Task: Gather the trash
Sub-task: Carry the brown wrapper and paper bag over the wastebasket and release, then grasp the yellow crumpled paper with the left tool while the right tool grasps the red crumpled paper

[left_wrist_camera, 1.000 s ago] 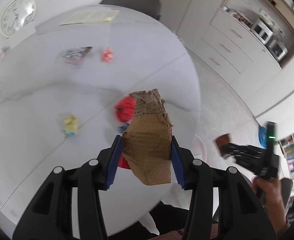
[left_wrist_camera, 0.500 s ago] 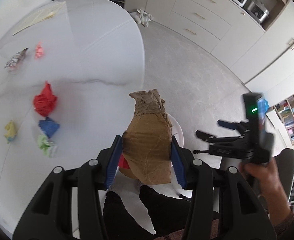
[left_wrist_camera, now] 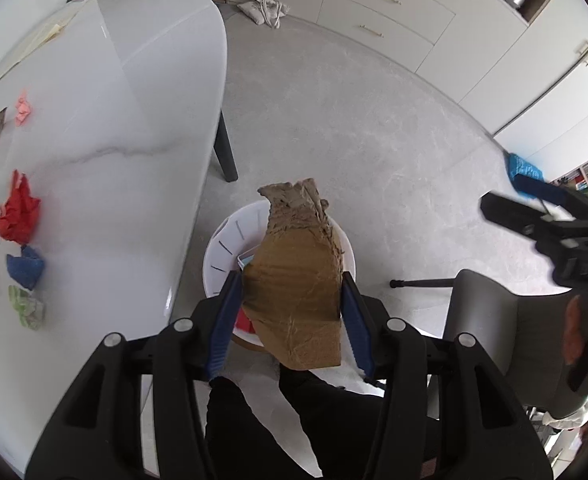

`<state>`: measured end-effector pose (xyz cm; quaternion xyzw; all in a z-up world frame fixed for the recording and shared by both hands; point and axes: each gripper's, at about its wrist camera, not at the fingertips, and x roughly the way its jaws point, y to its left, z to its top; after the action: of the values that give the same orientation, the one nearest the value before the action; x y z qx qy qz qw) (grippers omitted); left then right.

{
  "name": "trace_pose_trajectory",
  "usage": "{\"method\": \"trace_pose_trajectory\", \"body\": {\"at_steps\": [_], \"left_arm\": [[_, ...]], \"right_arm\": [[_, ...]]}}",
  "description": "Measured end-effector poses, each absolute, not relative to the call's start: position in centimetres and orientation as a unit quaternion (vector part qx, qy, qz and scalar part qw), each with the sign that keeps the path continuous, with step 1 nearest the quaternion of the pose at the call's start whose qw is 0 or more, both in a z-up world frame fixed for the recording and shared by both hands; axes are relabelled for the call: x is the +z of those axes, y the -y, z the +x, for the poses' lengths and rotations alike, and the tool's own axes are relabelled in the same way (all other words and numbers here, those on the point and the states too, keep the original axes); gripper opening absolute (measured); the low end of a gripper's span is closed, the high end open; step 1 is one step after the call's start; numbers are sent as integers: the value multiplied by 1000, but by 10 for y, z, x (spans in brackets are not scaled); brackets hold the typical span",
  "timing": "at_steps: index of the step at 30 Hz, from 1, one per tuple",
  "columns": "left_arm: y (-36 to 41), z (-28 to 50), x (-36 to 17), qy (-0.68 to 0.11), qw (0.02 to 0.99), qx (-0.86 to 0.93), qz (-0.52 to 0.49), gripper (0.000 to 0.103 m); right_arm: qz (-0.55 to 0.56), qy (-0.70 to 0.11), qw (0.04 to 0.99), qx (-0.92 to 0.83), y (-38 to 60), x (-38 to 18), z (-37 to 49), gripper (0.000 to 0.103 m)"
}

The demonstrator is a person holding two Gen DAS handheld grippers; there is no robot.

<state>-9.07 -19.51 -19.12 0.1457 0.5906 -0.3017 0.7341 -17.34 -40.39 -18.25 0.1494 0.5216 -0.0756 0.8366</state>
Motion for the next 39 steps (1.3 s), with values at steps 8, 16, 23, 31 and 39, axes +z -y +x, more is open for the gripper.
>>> {"method": "trace_pose_trajectory", "body": {"at_steps": [8,16,23,31,39], "left_arm": [[216,-92,-287,-649,678,-287,190,75],[194,-97,-193,-576,746,-302,141,77],[95,-81,-99,-511,829,-215,68,94],[-29,-43,-97,-511,854,-97,23,95],[-108,23,-159,-542,838,-59,-12,94]], "right_arm": [[158,-531,829,-81,414,-191,-174,100],[179,-516,833,-84,414,-175,-174,100],[167,-483,858,-42,375,-141,-152,100],[134,-474,869,41,279,-128,-102,100],[102,-499,855,96,176,-148,-46,100]]}}
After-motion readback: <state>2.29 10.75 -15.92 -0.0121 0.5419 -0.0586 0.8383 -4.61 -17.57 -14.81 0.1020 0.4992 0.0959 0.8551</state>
